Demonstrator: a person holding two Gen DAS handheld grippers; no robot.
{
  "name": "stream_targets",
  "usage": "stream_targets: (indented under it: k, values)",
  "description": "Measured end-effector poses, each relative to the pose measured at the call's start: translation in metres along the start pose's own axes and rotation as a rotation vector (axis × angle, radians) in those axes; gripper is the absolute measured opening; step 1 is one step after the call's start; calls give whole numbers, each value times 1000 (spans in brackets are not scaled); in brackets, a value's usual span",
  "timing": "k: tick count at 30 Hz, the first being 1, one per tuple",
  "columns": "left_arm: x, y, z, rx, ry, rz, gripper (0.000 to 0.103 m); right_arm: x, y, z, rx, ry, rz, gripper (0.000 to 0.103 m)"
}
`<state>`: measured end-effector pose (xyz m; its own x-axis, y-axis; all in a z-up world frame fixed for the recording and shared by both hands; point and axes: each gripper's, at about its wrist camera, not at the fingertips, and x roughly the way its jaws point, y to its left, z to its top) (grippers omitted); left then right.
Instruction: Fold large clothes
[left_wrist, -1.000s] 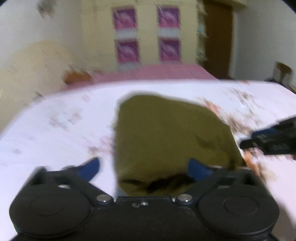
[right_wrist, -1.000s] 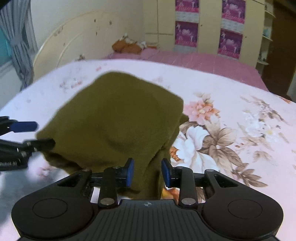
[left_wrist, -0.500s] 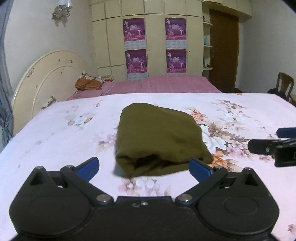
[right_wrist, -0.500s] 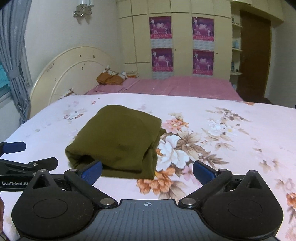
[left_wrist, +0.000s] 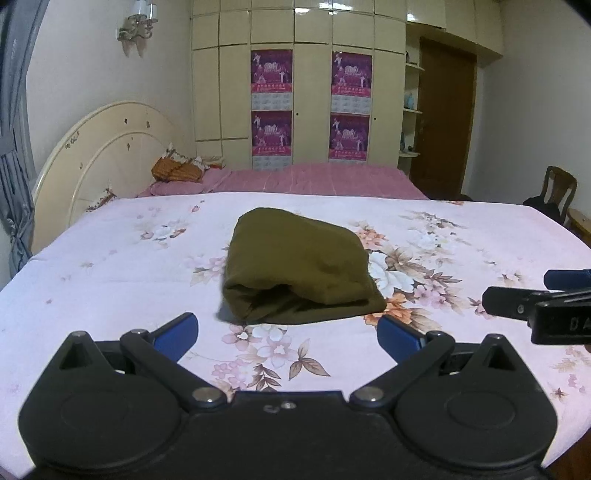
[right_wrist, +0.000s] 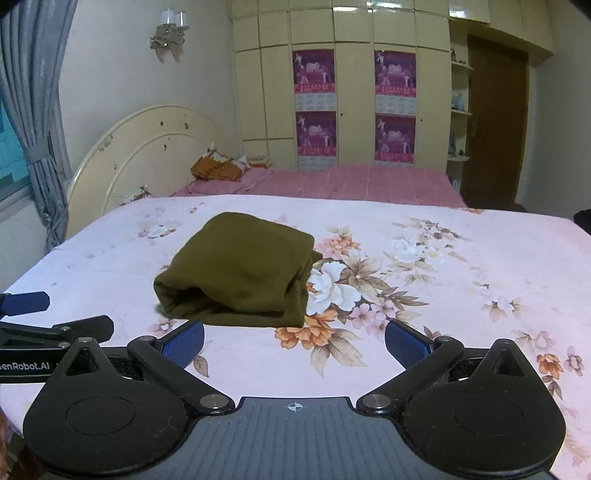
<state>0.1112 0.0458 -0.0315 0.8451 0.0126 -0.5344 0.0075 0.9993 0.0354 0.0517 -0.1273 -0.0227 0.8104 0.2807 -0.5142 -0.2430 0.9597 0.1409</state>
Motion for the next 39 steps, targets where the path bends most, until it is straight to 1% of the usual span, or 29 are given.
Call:
stream_targets:
  k: [7,13,39]
  values:
    - [-14,-5,-2,5,-22,-4,103,-18,-2,1,2,-31,-8,103]
    - [-18,-8,-2,10,-31,-10,103,-24,-5,2,8,-35,-9,103]
    - [-16,-8,1,15,-31,-13,103,-27,-6,3,4,-37,-8,103]
